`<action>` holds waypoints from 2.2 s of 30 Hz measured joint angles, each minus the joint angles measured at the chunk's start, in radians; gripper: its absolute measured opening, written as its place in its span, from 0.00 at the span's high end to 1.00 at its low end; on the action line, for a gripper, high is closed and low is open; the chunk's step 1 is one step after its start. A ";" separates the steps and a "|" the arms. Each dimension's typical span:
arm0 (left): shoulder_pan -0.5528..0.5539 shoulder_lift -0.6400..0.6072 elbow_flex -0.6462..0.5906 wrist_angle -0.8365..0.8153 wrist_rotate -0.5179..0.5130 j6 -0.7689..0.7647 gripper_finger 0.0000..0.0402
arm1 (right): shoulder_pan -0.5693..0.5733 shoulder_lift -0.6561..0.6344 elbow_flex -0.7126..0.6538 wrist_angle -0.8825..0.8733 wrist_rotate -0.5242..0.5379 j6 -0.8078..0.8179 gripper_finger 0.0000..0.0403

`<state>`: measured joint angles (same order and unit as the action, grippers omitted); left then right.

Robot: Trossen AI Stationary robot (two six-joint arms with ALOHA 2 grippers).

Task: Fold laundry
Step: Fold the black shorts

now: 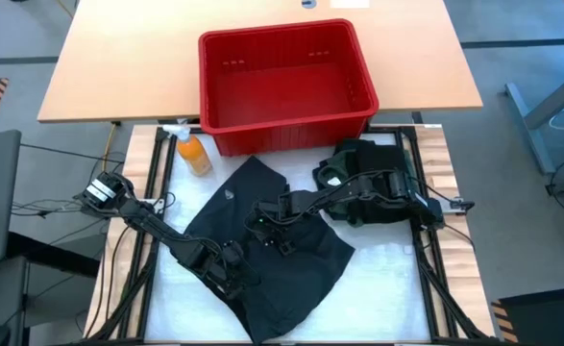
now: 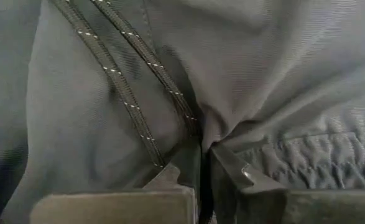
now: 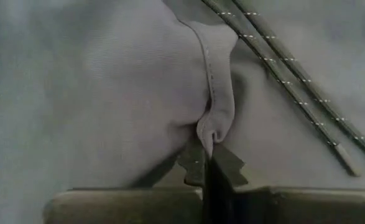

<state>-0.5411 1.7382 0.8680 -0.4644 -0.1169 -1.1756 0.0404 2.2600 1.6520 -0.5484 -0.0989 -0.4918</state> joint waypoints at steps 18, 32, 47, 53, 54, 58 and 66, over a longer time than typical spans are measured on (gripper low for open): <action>0.011 -0.618 -0.018 -0.034 -0.230 0.167 1.00 | -0.009 -0.378 0.136 -0.192 0.003 0.138 0.95; 0.043 -1.034 -0.014 0.105 -0.204 0.467 1.00 | -0.044 -0.474 0.296 -0.248 0.048 0.144 0.95; 0.261 -1.281 0.068 -0.166 -0.230 0.699 1.00 | -0.225 -0.327 0.290 0.257 0.112 -0.263 0.95; 0.292 -1.186 0.226 -0.284 -0.161 0.812 1.00 | -0.193 -0.345 0.292 0.183 0.133 -0.164 0.95; 0.292 -1.160 0.230 -0.323 -0.116 0.788 1.00 | -0.174 -0.345 0.292 0.107 0.130 -0.127 0.95; 0.243 -1.032 0.105 -0.384 0.062 0.620 1.00 | -0.074 -0.298 0.223 -0.102 0.109 0.000 0.95; -0.101 -0.622 -0.306 0.404 0.187 0.189 1.00 | 0.205 -0.212 -0.006 -0.066 0.063 0.214 0.95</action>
<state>-0.6419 1.1164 0.5618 -0.0604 0.0702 -0.9863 0.2455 2.0482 1.6456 -0.6142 -0.0357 -0.2782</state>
